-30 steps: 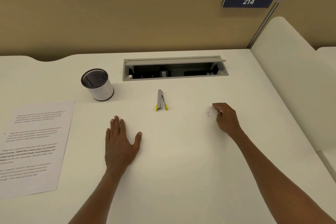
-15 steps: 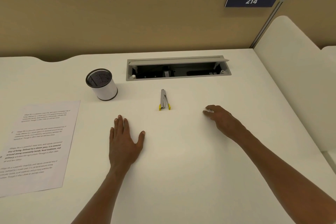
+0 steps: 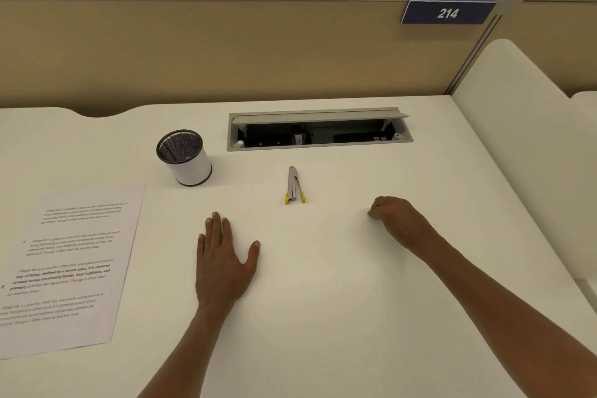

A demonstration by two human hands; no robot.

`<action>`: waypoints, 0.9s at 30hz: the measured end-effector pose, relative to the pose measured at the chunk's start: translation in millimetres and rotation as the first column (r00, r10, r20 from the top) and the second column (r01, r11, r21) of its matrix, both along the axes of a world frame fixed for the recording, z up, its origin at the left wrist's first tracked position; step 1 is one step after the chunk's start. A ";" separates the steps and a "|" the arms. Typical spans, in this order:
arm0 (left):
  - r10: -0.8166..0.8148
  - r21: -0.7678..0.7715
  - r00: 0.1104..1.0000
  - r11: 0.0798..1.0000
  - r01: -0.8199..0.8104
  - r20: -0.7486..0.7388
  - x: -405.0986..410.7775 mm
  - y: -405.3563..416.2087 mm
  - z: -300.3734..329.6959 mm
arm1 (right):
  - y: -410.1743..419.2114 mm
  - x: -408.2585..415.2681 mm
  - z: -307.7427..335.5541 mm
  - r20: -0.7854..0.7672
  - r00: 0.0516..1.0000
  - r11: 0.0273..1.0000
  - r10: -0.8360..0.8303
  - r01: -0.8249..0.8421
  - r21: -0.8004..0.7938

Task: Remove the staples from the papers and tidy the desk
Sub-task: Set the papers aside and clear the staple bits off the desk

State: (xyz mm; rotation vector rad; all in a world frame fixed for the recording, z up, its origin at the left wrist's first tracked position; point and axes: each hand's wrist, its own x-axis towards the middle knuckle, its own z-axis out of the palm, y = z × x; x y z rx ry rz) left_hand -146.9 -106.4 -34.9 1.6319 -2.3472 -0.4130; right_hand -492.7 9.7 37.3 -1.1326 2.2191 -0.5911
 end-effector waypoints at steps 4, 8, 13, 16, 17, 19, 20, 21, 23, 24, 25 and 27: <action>-0.001 -0.005 1.000 1.000 0.001 -0.006 0.4 -0.6 -1.3 | -7.1 -6.4 -5.3 -0.066 0.997 0.999 0.035 -0.034 0.003; -0.001 -0.004 1.000 1.000 0.001 0.000 0.6 0.2 -0.8 | -9.3 -15.3 -17.0 -0.402 0.862 0.948 0.308 -0.315 0.051; -0.001 -0.002 1.000 1.000 0.001 -0.008 0.0 0.0 -0.5 | -3.5 -18.2 -32.8 -0.656 0.675 0.893 0.339 -0.450 -0.001; -0.002 0.000 1.000 1.000 0.002 -0.003 0.0 0.4 -0.5 | -3.7 -18.6 -38.0 -0.631 0.734 0.913 0.251 -0.395 -0.097; -0.001 -0.001 1.000 1.000 0.001 -0.002 0.2 0.4 -0.5 | -5.1 -19.4 -38.2 -0.565 0.801 0.929 0.199 -0.338 -0.151; 0.001 -0.003 1.000 1.000 -0.001 -0.006 0.0 0.1 -0.4 | -7.8 -19.9 -33.6 -0.353 0.935 0.955 0.038 -0.138 -0.261; 0.001 -0.003 1.000 1.000 -0.001 -0.008 -0.1 -0.3 -0.5 | -8.8 -20.0 -30.2 -0.225 0.973 0.959 -0.056 -0.010 -0.283; 0.000 -0.001 1.000 1.000 0.000 -0.007 -0.2 -0.1 -0.5 | -9.1 -20.5 -26.4 -0.103 0.983 0.950 -0.153 0.118 -0.288; -0.002 0.005 1.000 1.000 0.002 -0.003 -0.3 0.7 -0.6 | -8.7 -23.7 -23.6 0.187 0.926 0.895 -0.328 0.368 -0.251; -0.003 0.006 1.000 1.000 0.003 -0.002 -0.2 1.0 -0.6 | -8.4 -25.9 -22.7 0.353 0.855 0.852 -0.381 0.472 -0.224; -0.003 0.007 1.000 1.000 0.003 -0.002 -0.1 1.2 -0.4 | -7.6 -27.9 -20.5 0.500 0.766 0.808 -0.403 0.555 -0.198; -0.002 0.005 1.000 1.000 0.002 -0.003 0.3 0.9 0.4 | -6.6 -30.1 -14.8 0.729 0.569 0.729 -0.381 0.670 -0.142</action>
